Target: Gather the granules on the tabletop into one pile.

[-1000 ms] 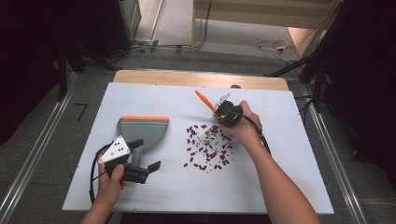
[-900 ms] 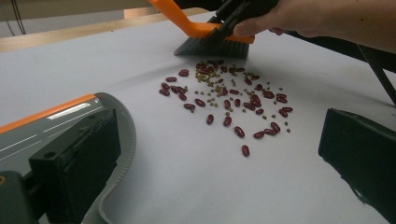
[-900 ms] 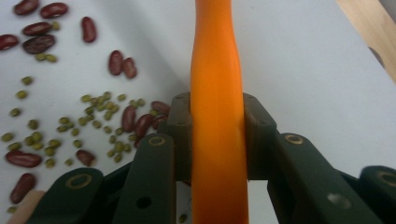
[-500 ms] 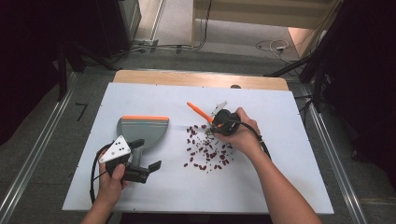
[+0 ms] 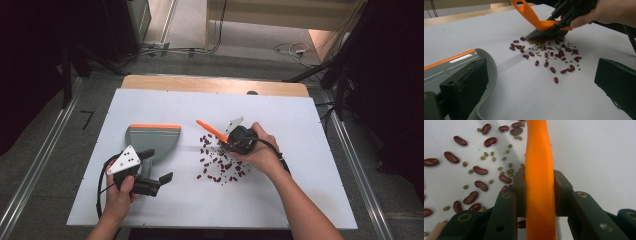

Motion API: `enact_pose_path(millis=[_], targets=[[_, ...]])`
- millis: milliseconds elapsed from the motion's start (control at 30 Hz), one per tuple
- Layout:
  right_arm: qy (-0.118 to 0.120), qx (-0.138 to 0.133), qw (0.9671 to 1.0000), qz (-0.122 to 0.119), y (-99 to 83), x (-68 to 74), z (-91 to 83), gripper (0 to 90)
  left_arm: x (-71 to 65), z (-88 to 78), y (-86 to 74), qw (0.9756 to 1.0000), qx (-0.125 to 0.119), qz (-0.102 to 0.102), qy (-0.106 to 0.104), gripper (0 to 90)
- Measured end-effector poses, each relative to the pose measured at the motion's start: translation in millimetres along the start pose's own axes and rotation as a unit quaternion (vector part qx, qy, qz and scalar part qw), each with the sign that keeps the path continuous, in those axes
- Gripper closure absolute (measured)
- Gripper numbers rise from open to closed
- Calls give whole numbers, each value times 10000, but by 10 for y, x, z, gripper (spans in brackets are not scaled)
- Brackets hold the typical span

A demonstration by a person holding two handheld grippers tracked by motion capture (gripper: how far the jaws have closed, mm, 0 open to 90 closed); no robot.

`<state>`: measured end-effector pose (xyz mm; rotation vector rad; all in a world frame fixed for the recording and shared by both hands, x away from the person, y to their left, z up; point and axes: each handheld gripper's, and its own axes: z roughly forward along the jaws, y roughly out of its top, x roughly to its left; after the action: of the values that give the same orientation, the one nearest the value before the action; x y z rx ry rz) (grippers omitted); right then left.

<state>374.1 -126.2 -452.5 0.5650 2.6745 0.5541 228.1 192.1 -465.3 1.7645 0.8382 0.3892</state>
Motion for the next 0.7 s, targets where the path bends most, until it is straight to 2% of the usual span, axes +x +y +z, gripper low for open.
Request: enact_pose_path(millis=[167, 267, 400, 467, 633, 700], targets=[[84, -16, 10000, -38, -18, 31, -51, 676, 2, -4, 1, 10000, 1, 2, 16, 0], [10, -178, 9998, -1, -56, -23, -107, 682, 10, -13, 3, 10000, -2, -32, 47, 0], [24, -303, 9995, 105, -49, -107, -176, 686, 18, -20, 3, 10000, -13, -49, 71, 0], [-106, -348, 9993, 104, -18, -158, -212, 686, 16, -14, 2, 10000, -10, -46, 64, 0], [-150, -378, 9991, -84, 165, -289, -230, 686, 13, -16, 4, 10000, -15, -54, 62, 0], [-197, -390, 9987, -250, 248, -311, -191, 686, 16, -20, 4, 10000, -21, -51, 70, 0]])
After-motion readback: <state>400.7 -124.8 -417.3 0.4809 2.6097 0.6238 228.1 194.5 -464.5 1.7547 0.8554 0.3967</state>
